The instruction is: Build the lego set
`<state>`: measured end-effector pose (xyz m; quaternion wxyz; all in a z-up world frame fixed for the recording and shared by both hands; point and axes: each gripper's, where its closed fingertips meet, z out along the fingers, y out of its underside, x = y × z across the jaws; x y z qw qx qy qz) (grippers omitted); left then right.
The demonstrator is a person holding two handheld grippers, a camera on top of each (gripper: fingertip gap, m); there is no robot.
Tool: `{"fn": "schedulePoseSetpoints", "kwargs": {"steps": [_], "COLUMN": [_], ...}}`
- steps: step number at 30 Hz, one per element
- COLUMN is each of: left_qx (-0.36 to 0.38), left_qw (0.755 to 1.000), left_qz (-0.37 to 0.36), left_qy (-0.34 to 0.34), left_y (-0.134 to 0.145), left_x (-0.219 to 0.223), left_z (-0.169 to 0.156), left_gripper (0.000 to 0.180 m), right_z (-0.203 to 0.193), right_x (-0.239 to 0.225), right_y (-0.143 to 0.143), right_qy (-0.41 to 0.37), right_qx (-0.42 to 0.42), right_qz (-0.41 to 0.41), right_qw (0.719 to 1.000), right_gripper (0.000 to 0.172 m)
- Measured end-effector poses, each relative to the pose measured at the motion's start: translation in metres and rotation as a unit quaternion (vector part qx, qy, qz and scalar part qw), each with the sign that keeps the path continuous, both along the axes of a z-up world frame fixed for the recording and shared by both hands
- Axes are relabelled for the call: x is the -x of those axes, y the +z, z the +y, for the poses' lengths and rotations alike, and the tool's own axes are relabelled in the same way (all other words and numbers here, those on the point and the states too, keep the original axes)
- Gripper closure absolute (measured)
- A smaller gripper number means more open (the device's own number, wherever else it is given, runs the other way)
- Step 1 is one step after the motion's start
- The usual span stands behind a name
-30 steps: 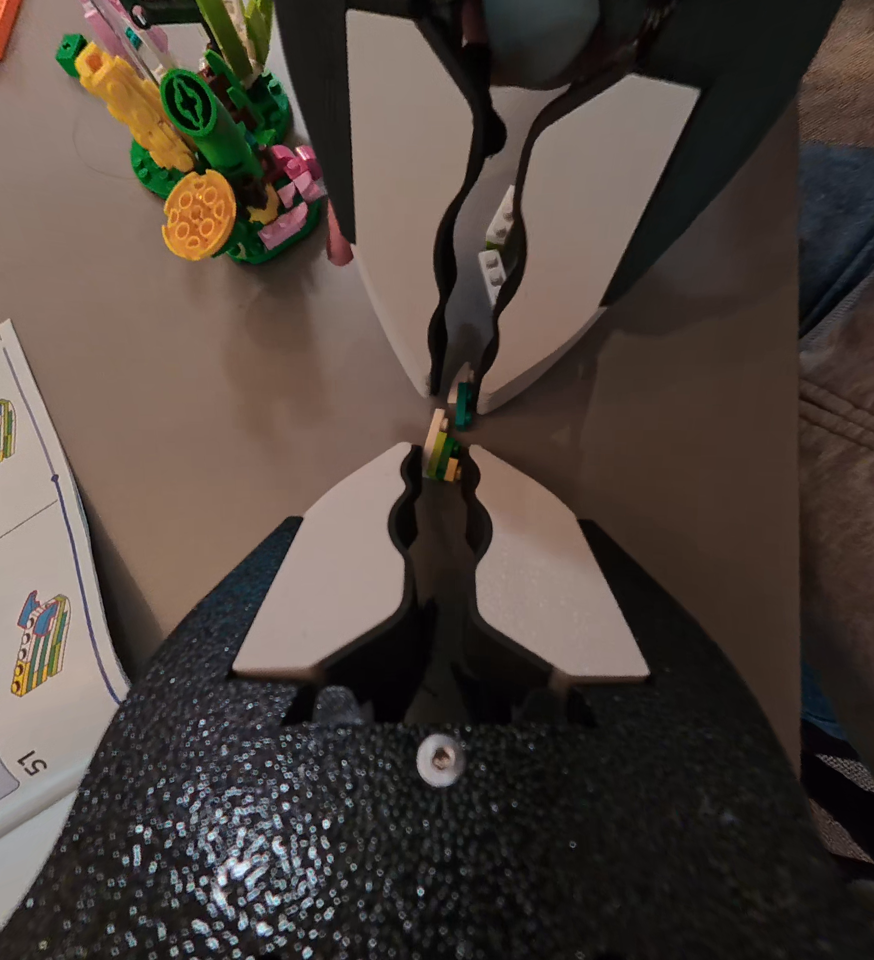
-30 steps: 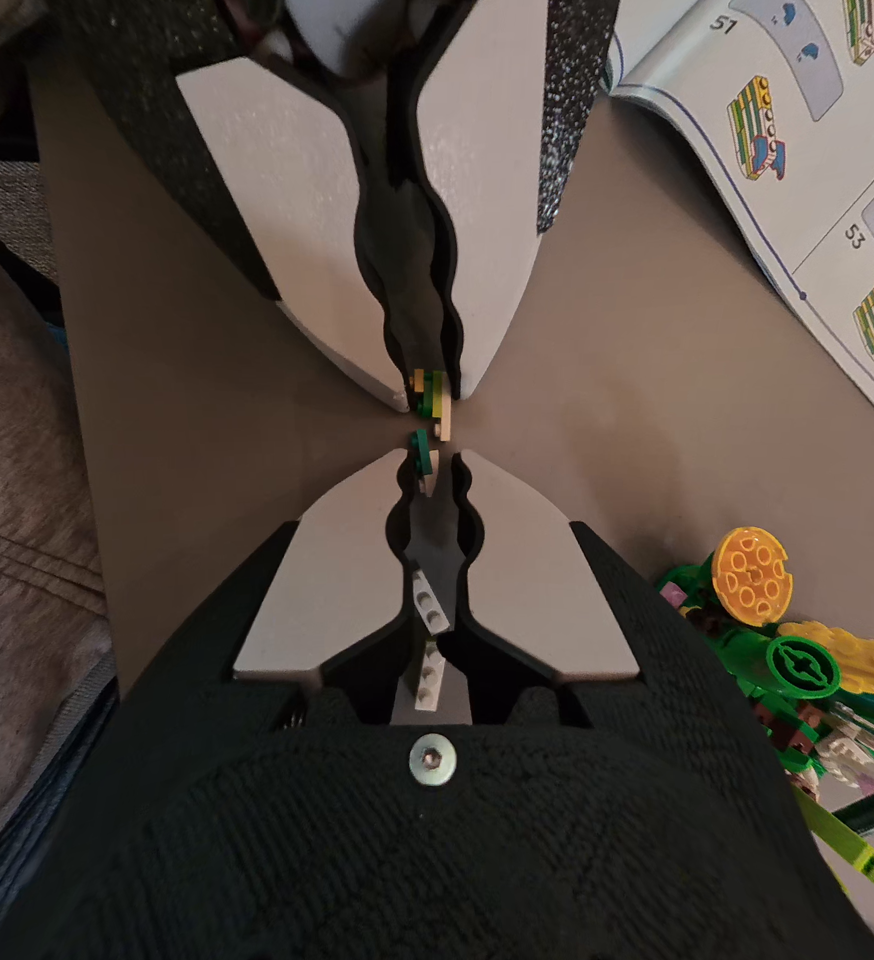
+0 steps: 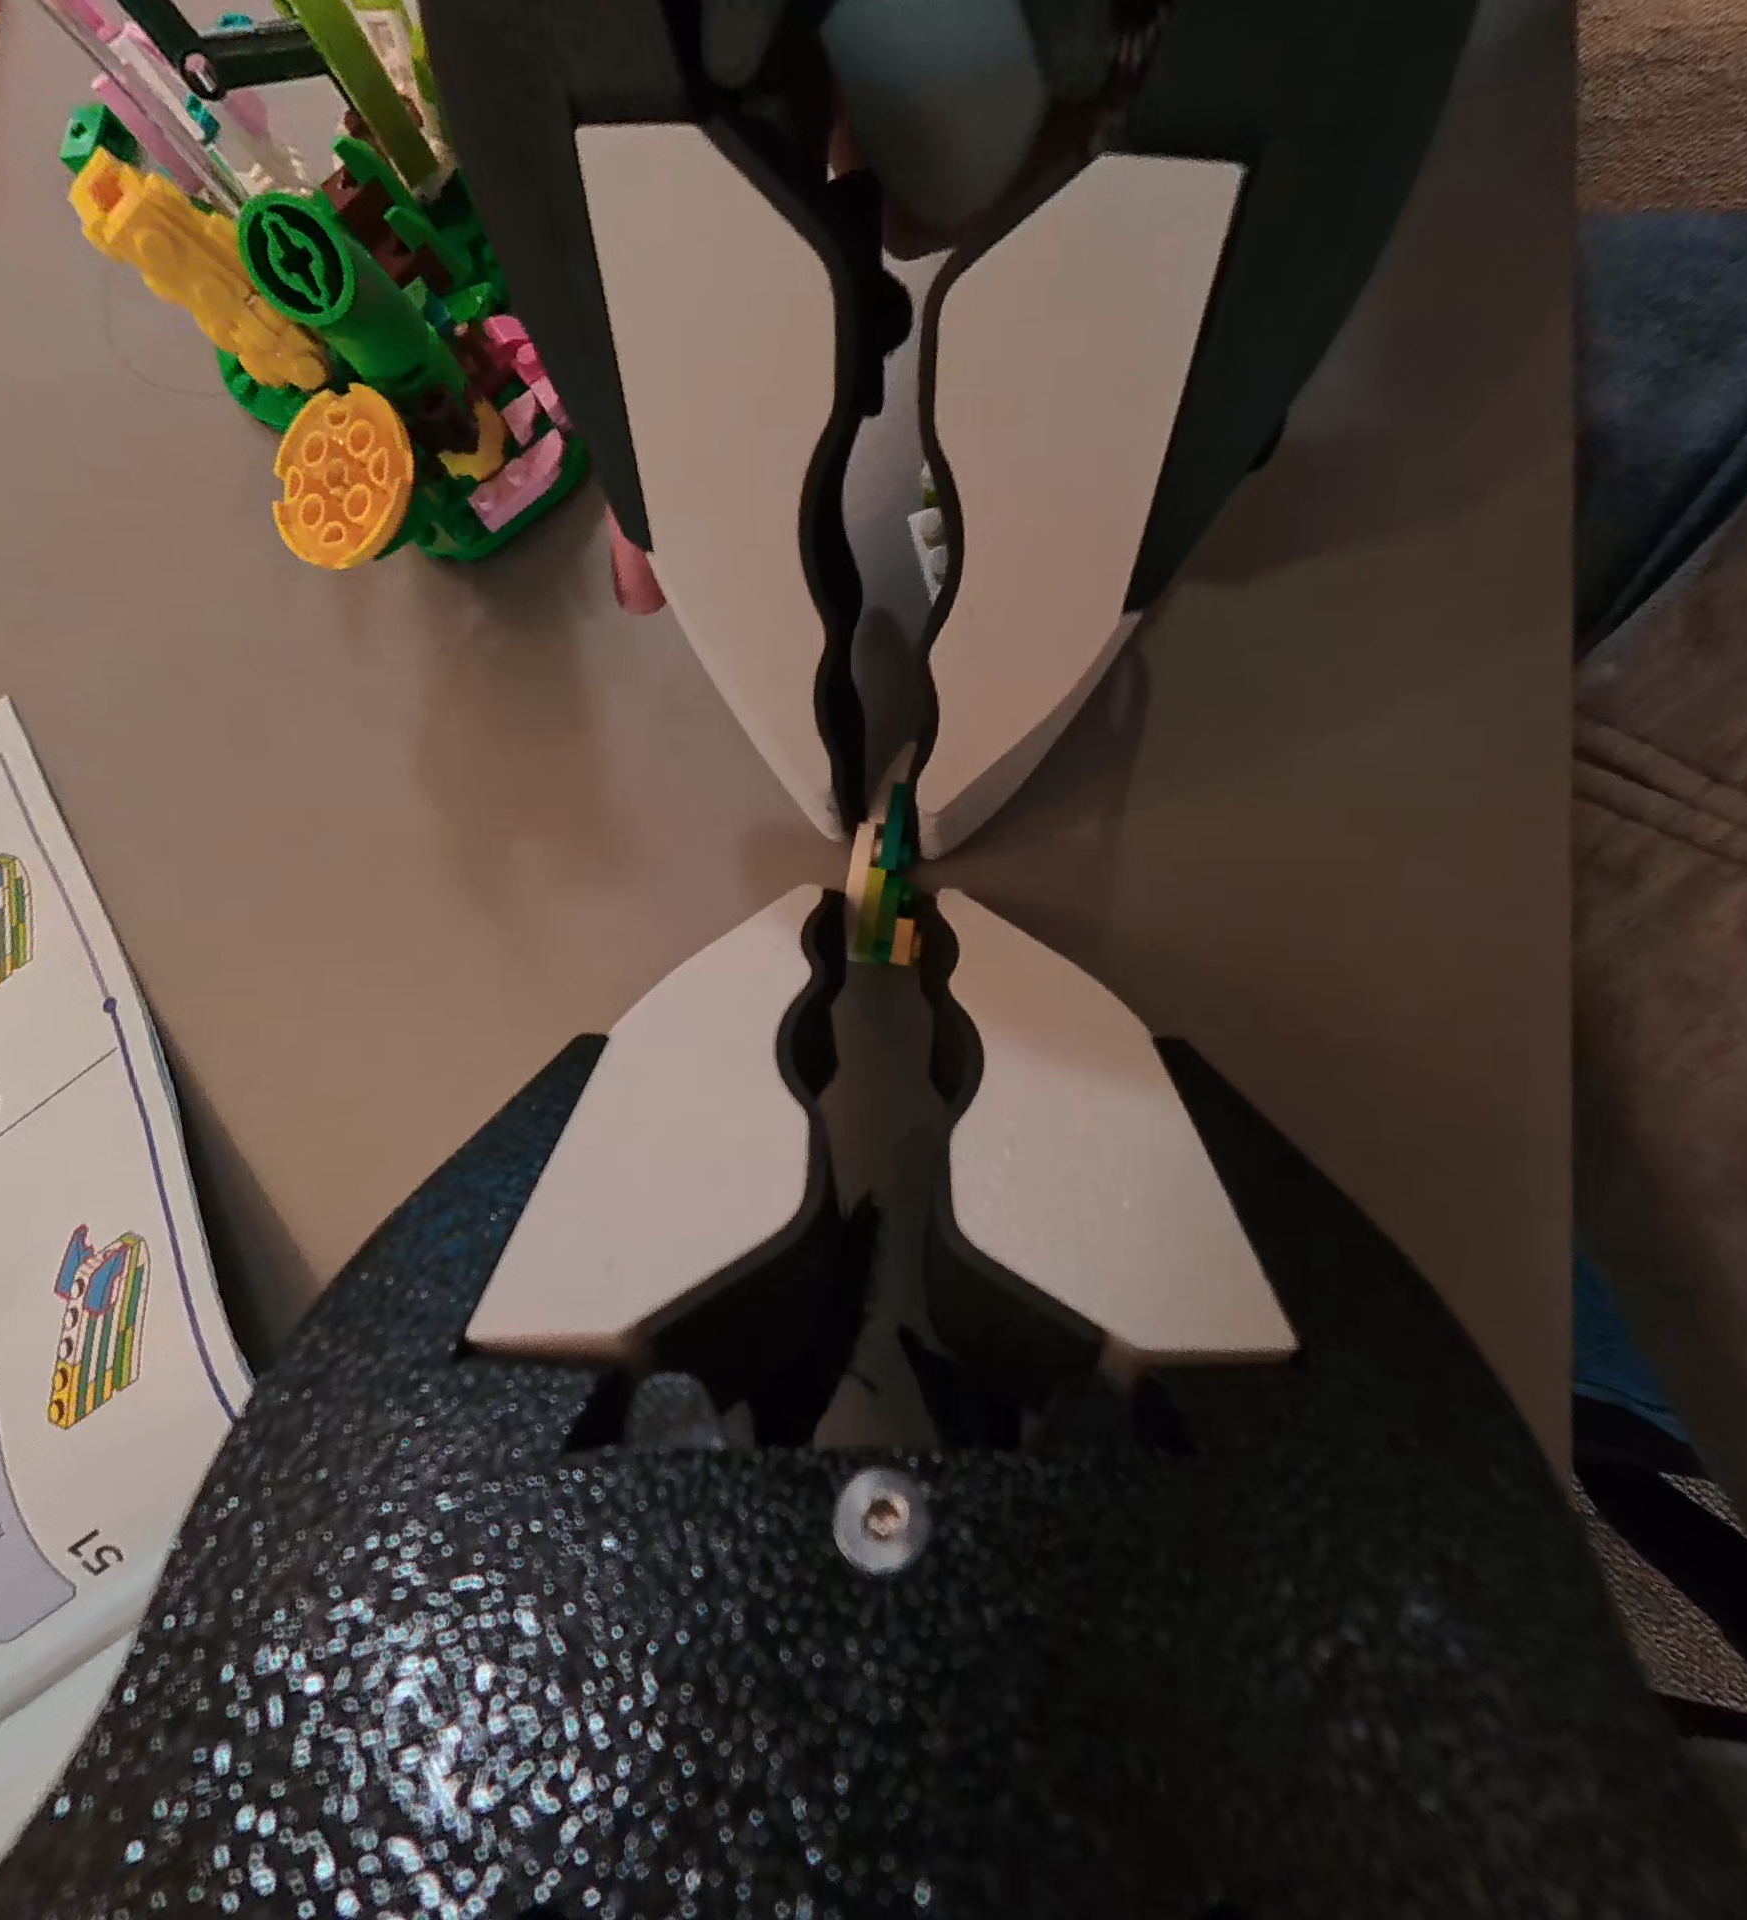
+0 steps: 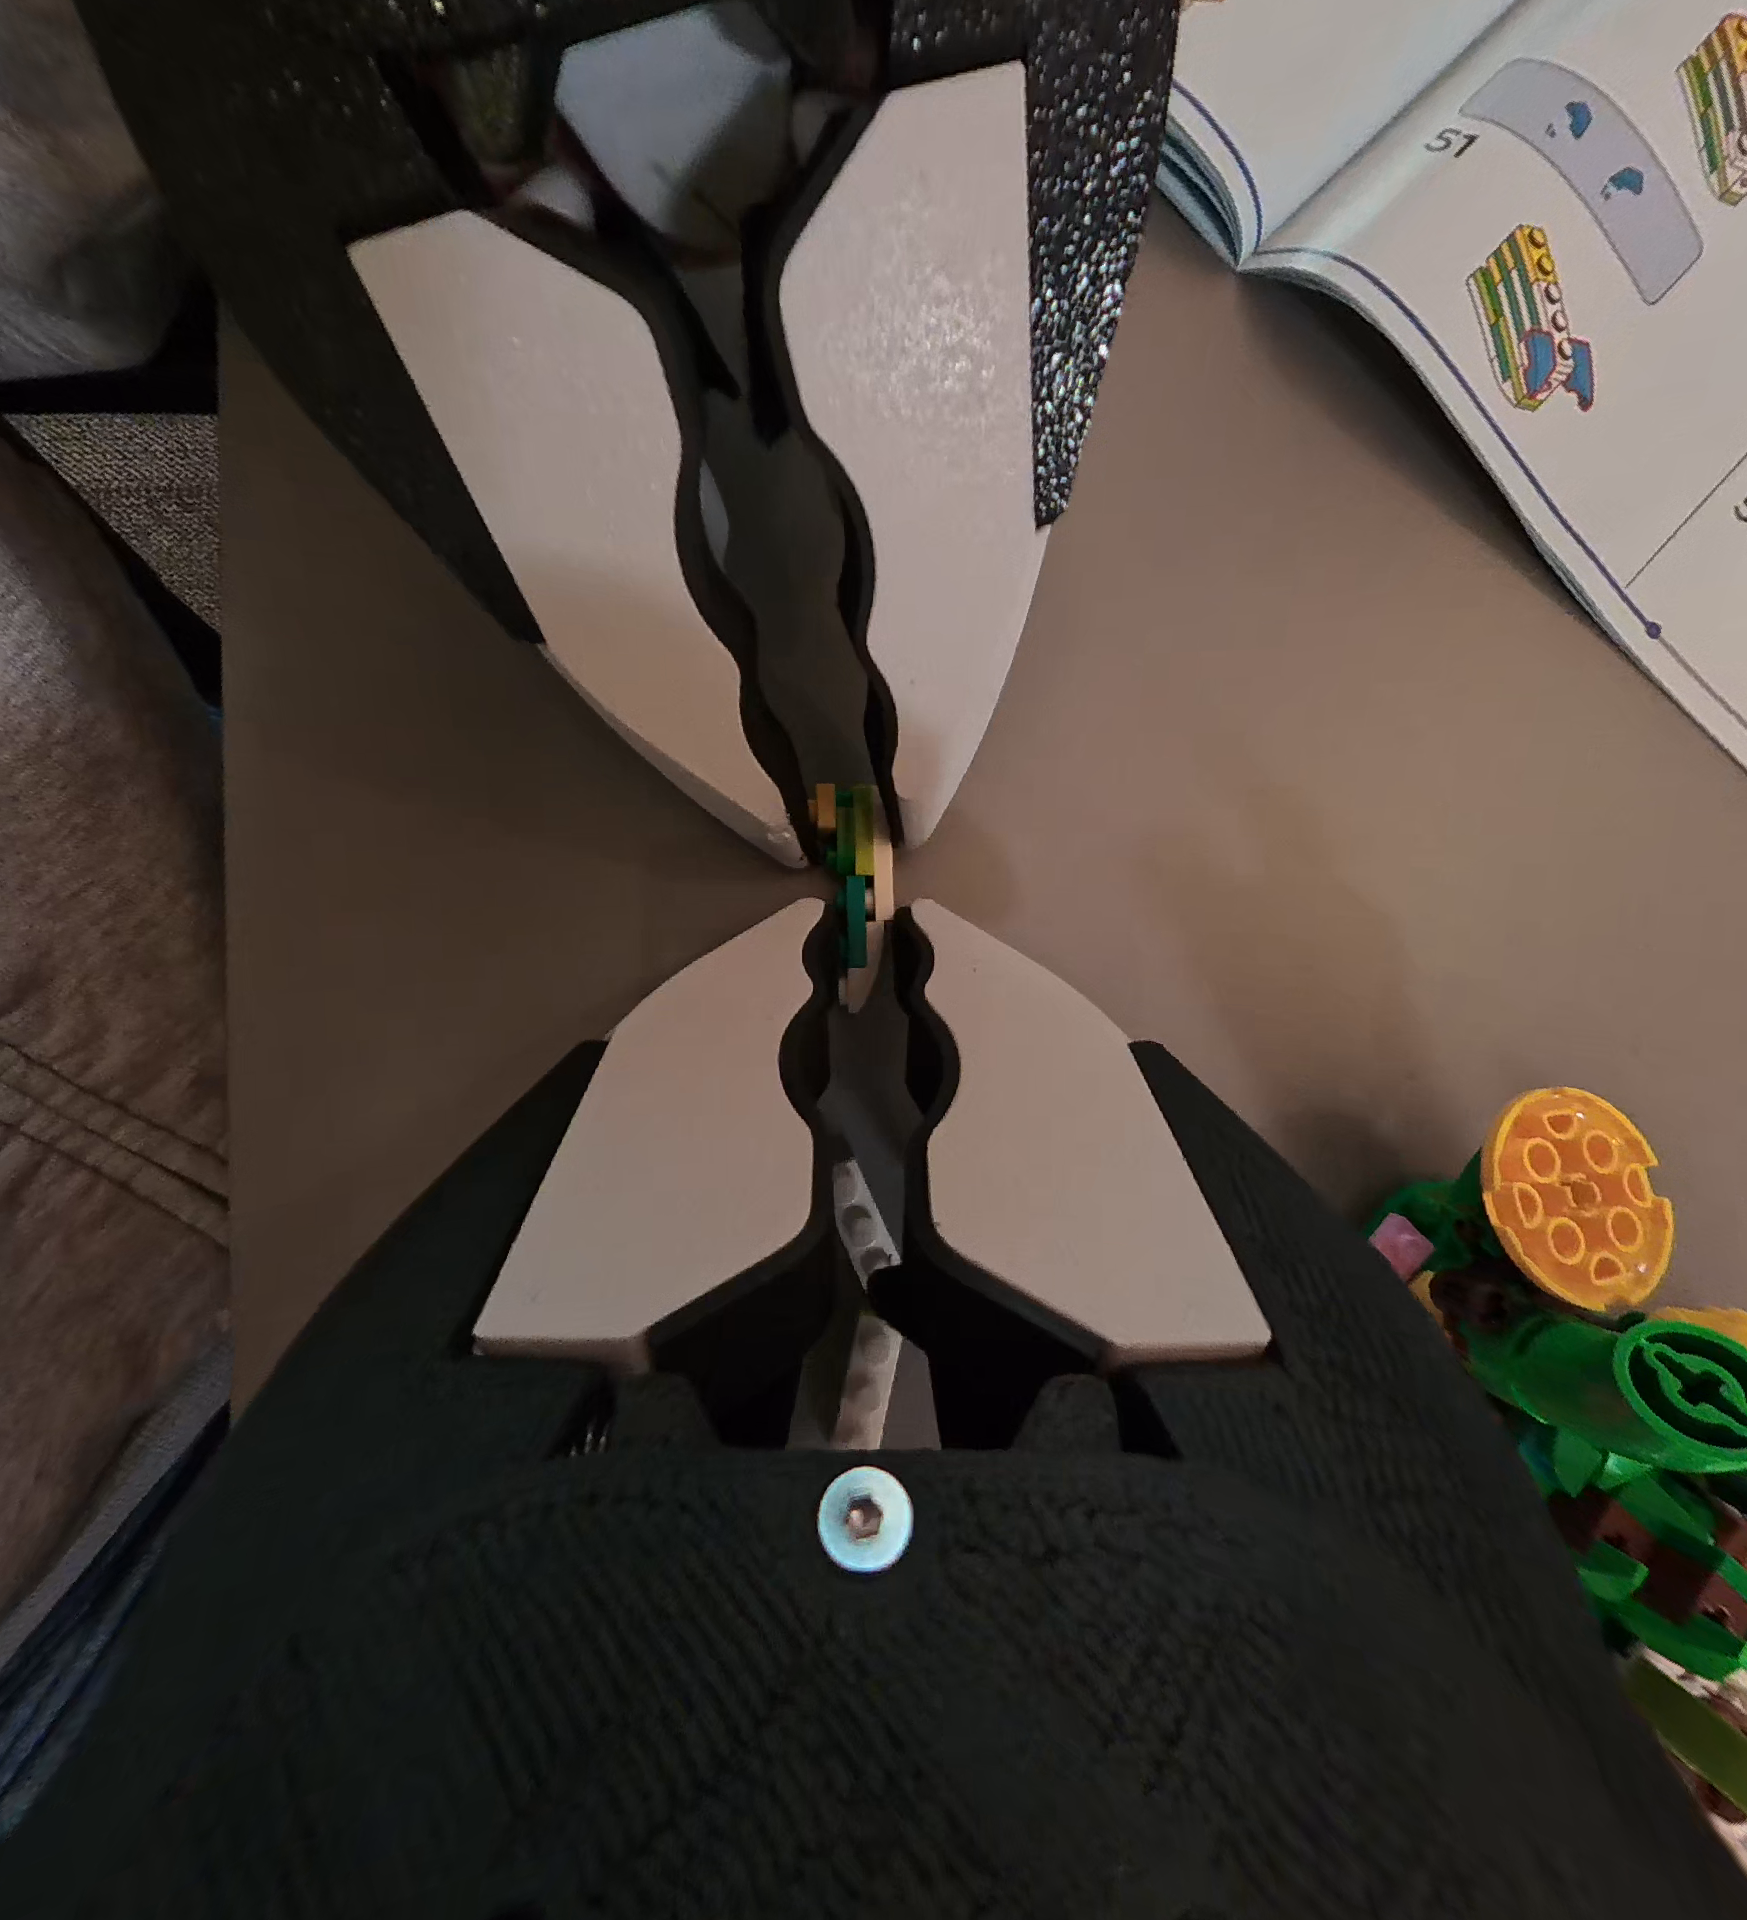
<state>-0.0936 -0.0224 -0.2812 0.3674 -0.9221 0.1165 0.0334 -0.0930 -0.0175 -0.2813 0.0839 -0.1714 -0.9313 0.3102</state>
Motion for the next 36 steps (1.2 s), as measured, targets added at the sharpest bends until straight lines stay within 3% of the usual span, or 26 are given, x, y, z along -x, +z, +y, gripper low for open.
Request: {"fn": "schedulePoseSetpoints", "kwargs": {"steps": [11,17,18,21,26,33,36], "left_qx": [-0.012,-0.090,-0.095,-0.101,-0.105,-0.117,-0.103], "left_qw": [1.000,0.991,0.988,0.986,0.988,0.991,0.994], "left_qz": [0.019,0.082,0.090,0.098,0.098,0.055,0.028], "left_qy": [-0.020,-0.063,-0.077,-0.089,-0.065,-0.018,-0.014], "left_y": [0.001,0.023,0.026,0.026,0.026,0.031,0.025], "left_x": [-0.001,-0.004,-0.007,-0.013,-0.005,0.013,0.012], "left_z": [0.000,0.005,0.005,0.011,0.011,-0.006,-0.010], "left_gripper": [0.167,0.168,0.180,0.180,0.180,0.180,0.169], "right_z": [-0.002,-0.001,-0.001,0.006,0.017,0.016,0.017], "right_x": [-0.001,0.002,0.003,0.015,0.010,0.007,0.007], "right_y": [0.000,0.010,0.014,0.030,0.022,0.014,0.012], "right_qy": [0.012,0.015,0.011,-0.010,-0.005,-0.012,-0.010], "right_qx": [0.021,-0.035,-0.041,-0.057,-0.089,-0.067,-0.078], "right_qz": [-0.015,0.101,0.119,0.176,0.160,0.143,0.133], "right_qw": [1.000,0.994,0.992,0.983,0.983,0.987,0.988], "right_gripper": [0.164,0.164,0.164,0.165,0.166,0.165,0.165]}}
